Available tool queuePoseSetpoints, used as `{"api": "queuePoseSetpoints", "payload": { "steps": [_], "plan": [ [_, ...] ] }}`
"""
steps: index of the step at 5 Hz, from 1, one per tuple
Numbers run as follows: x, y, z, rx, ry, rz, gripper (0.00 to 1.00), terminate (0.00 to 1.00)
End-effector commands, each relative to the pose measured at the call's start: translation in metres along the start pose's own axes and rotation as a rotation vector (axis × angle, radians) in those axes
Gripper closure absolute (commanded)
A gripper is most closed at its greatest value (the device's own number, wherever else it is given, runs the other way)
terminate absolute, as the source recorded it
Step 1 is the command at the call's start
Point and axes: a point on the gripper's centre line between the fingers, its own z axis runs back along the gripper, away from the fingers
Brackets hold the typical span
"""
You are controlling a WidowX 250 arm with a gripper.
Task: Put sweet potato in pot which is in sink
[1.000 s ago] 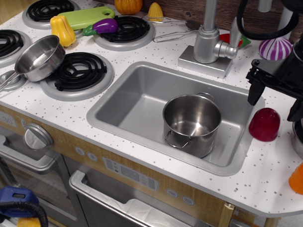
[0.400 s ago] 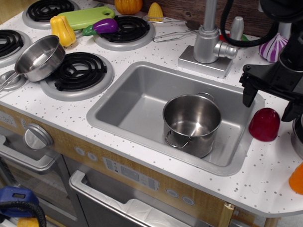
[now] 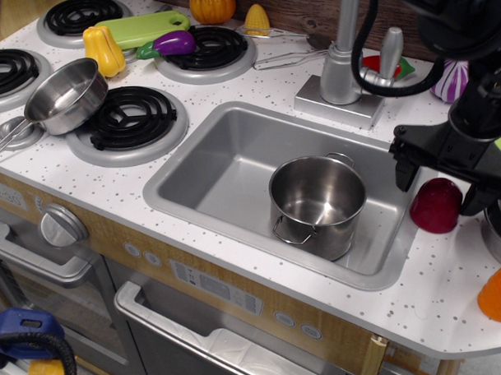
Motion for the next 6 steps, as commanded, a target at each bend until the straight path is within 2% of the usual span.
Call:
{"api": "queuePoseSetpoints", "payload": {
  "steps": [1,2,3,4,6],
  "plan": [
    [0.008,0.005,0.004,-0.027,-0.061,0.032,0.0,0.0],
    [0.005,0.007,0.0,-0.047,-0.08,0.04,0.0,0.0],
    [0.006,0.008,0.0,-0.046,-0.075,0.046,1.0,0.0],
    [0.008,0.011,0.007,-0.043,-0.064,0.03,1.0,0.0],
    [0.023,0.049,0.051,0.006,0.039,-0.098,1.0,0.0]
  ]
}}
